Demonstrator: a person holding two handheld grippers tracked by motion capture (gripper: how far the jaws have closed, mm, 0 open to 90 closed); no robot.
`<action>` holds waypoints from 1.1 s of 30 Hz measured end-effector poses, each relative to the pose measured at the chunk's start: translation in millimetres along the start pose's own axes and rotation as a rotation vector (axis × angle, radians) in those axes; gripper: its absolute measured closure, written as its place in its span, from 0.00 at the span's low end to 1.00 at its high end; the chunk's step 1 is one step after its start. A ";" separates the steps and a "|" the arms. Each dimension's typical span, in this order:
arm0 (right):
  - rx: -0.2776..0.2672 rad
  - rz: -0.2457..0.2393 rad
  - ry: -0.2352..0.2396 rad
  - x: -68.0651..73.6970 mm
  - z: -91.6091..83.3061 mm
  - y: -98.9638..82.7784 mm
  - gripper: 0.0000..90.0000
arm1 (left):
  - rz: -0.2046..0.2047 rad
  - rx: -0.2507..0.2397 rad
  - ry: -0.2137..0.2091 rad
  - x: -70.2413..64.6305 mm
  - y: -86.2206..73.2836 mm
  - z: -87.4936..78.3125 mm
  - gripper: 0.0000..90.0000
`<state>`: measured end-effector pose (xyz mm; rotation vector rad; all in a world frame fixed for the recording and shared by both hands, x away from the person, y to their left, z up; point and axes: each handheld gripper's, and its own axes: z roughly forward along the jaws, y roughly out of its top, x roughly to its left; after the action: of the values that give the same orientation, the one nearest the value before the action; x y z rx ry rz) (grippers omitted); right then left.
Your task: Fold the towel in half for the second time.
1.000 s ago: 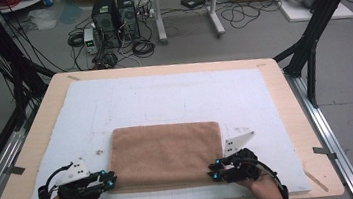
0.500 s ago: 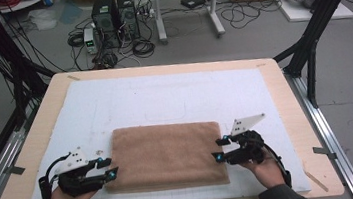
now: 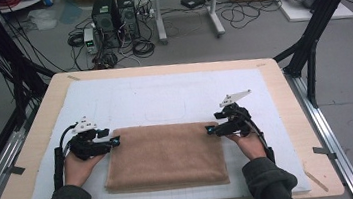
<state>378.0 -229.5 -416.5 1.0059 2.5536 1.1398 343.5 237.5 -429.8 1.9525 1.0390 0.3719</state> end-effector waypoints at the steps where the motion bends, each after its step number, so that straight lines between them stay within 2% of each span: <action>1: 0.008 0.006 0.004 -1.5 2.6 -0.6 0.31 | -0.004 0.007 0.008 2.0 -0.5 3.9 0.45; 2: 0.015 0.009 0.002 -3.1 5.6 -1.4 0.31 | -0.021 0.010 0.002 4.0 -1.5 8.3 0.44; 8: 0.060 0.024 0.018 -7.4 19.0 -6.2 0.32 | -0.053 0.063 -0.027 9.2 -6.6 18.8 0.45; 10: 0.065 0.033 0.051 -8.5 23.4 -7.8 0.37 | -0.058 0.063 -0.024 8.5 -6.3 19.2 0.46; 11: 0.064 0.033 0.049 -7.4 23.4 -7.9 0.42 | -0.052 0.067 -0.033 8.2 -6.4 19.3 0.49; 12: 0.065 0.023 0.076 -7.6 23.1 -7.5 0.51 | -0.055 0.066 -0.036 7.8 -6.2 19.7 0.53; 13: 0.065 0.025 0.091 -7.0 23.5 -7.4 0.55 | -0.058 0.066 -0.046 7.5 -6.2 19.9 0.56; 14: 0.069 0.018 0.104 -6.3 23.4 -7.0 0.64 | -0.061 0.067 -0.056 7.4 -6.3 19.9 0.60; 15: 0.068 0.018 0.134 -5.5 23.8 -7.0 0.70 | -0.072 0.067 -0.069 7.4 -6.5 19.9 0.64; 18: 0.067 0.012 0.142 -4.0 23.8 -6.7 0.76 | -0.084 0.072 -0.092 7.9 -6.5 19.6 0.74; 20: 0.067 0.002 0.142 -2.8 23.2 -6.0 0.79 | -0.078 0.071 -0.086 6.7 -5.9 18.6 0.79; 23: 0.069 -0.038 0.124 0.0 20.9 -3.4 0.83 | -0.031 0.062 -0.050 0.6 -3.3 14.7 0.87; 27: 0.047 -0.047 0.098 2.6 13.8 0.9 0.85 | -0.029 0.012 -0.025 -1.9 0.3 8.1 0.90; 29: 0.021 -0.047 0.081 3.2 9.0 5.2 0.86 | -0.041 -0.018 -0.010 -2.1 4.2 4.7 0.90; 33: -0.022 -0.070 0.026 5.2 -0.3 22.4 0.86 | -0.038 -0.077 0.019 -0.5 20.5 -0.4 0.90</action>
<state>385.4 -215.5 -399.8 0.8952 2.5681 1.1676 353.7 231.6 -412.9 1.8617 1.0580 0.4042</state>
